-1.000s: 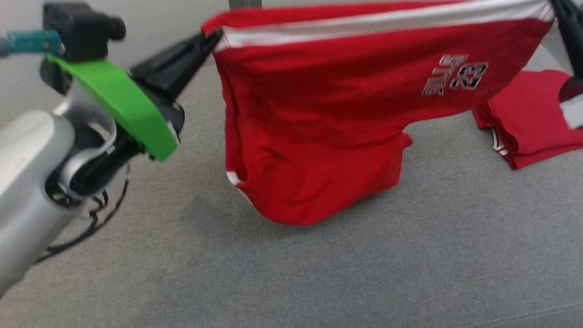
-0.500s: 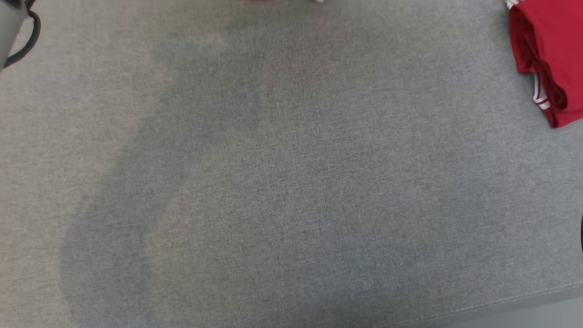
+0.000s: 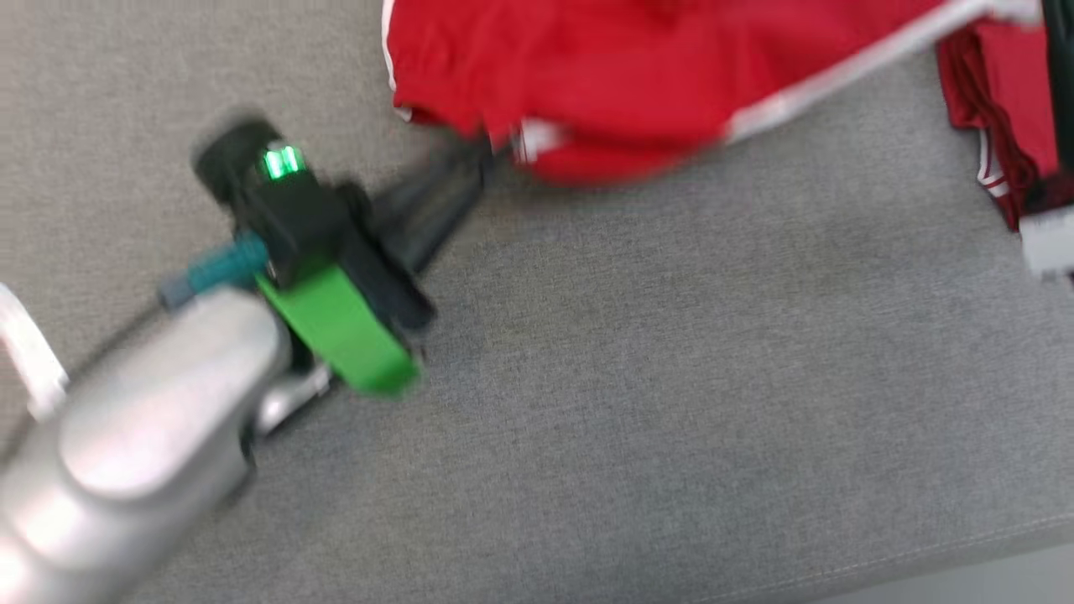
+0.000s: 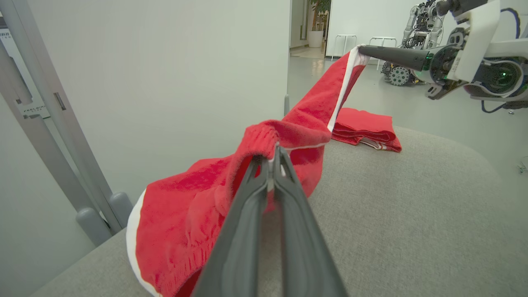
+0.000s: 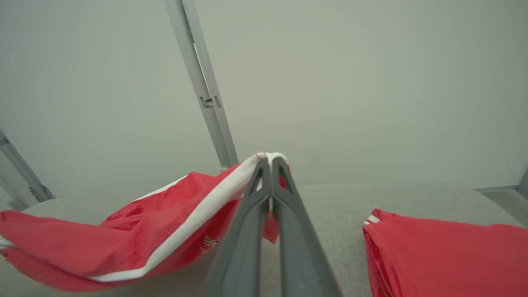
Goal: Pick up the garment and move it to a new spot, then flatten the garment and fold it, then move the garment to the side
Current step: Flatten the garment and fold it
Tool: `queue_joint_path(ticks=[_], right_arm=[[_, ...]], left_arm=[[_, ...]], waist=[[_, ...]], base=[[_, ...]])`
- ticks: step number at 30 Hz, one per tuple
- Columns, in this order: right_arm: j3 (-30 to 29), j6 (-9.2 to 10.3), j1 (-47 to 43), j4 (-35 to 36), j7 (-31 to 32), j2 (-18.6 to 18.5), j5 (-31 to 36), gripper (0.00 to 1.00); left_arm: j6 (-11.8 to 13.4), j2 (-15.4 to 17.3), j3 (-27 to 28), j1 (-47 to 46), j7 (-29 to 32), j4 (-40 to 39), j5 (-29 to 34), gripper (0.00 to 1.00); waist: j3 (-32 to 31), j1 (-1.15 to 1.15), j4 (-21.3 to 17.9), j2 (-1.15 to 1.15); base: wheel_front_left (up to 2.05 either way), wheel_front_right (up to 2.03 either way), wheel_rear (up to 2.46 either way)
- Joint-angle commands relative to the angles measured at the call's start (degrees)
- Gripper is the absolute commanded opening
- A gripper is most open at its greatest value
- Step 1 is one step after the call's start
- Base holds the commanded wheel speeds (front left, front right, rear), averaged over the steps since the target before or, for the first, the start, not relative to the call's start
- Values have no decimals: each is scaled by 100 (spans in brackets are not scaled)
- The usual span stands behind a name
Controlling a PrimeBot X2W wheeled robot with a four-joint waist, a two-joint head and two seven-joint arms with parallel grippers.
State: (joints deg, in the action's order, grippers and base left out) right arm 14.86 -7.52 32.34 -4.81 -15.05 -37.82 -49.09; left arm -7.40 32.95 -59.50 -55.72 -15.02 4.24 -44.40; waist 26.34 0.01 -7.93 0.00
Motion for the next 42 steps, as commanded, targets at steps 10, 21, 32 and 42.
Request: queue_joint_path(ticks=[10, 21, 32, 42], right_arm=[[-1042, 8, -3505, 1066, -16, 127, 11, 0], [-1923, 8, -5076, 2214, 422, 303, 64, 0], [-2504, 8, -5251, 2635, 920, 502, 339, 0], [-2581, 8, -5181, 2961, 1259, 538, 439, 0]], left_arm=[[475, 393, -142, 3051, -17, -879, -406, 0], [1074, 629, -29, 4190, 58, -1636, -444, 0], [1170, 545, -38, 4232, 384, -1839, -832, 0], [1290, 586, -19, 4296, 773, -2300, -1252, 0]], waist=[[-1442, -1, -99, 0], [-1697, -1, 29, 0], [-1768, -1, 266, 0], [-1775, -1, 396, 0]], base=[[0, 0, 0], [0, 0, 0], [0, 0, 0], [0, 0, 0]])
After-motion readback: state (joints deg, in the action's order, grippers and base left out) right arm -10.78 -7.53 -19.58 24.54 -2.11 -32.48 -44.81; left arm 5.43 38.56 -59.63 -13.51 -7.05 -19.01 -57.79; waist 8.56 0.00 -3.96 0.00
